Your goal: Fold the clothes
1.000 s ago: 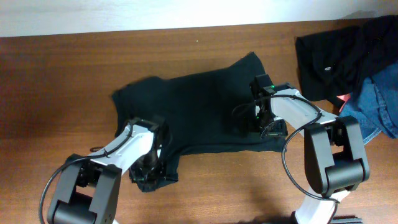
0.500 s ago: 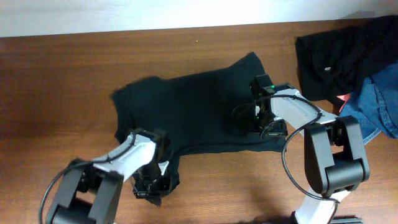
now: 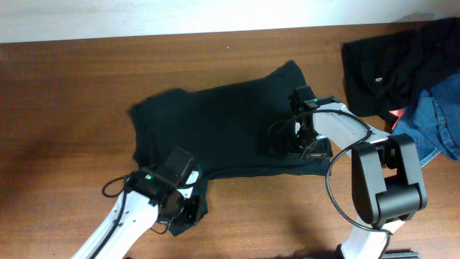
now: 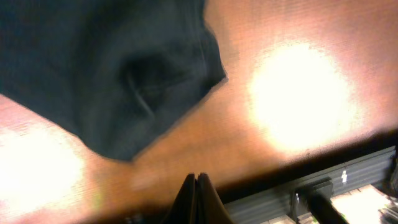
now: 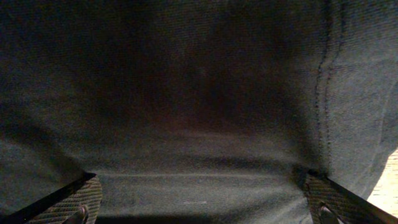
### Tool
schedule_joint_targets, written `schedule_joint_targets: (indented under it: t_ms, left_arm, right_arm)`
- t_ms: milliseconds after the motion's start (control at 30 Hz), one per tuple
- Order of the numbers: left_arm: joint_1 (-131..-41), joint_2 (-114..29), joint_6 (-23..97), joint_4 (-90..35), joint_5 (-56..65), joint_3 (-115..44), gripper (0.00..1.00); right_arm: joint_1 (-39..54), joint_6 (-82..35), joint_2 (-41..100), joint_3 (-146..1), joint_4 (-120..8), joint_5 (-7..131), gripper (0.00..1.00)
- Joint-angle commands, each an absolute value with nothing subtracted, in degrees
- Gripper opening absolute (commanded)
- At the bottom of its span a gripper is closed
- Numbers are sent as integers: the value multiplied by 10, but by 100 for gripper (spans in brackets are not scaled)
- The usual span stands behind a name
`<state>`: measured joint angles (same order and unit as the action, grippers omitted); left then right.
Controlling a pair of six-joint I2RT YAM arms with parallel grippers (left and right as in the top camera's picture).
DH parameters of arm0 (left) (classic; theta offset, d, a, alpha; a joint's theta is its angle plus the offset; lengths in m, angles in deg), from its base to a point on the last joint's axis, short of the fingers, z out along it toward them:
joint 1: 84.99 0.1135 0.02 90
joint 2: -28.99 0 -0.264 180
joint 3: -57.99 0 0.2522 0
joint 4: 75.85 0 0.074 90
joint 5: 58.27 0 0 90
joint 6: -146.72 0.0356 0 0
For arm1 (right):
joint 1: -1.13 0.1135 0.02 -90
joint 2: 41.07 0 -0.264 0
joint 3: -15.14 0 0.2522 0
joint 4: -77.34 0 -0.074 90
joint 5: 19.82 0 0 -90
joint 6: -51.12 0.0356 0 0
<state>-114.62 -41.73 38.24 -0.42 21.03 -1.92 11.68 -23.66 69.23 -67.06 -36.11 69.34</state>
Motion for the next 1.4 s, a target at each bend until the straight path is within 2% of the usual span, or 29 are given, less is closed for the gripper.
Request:
schedule_joint_targets:
  t_ms: [0,400,1000,1367]
  left_arm:
    - [-1147,-407,366,-31,268,-17,1]
    - [-1147,-466,364,-122,269,-16,1]
    - [-1147,-639,351,-160,225,-16,1]
    - [-1162,-671,352,-131,199,-16,0]
  right_arm:
    - [115,-234,701,-659,-363,709,99]
    - [115,-234,701,-659,-363,709,99]
    - [115,-234,701,-659,-363,709,99]
    - [115,-234,701,-659,-363,709,99]
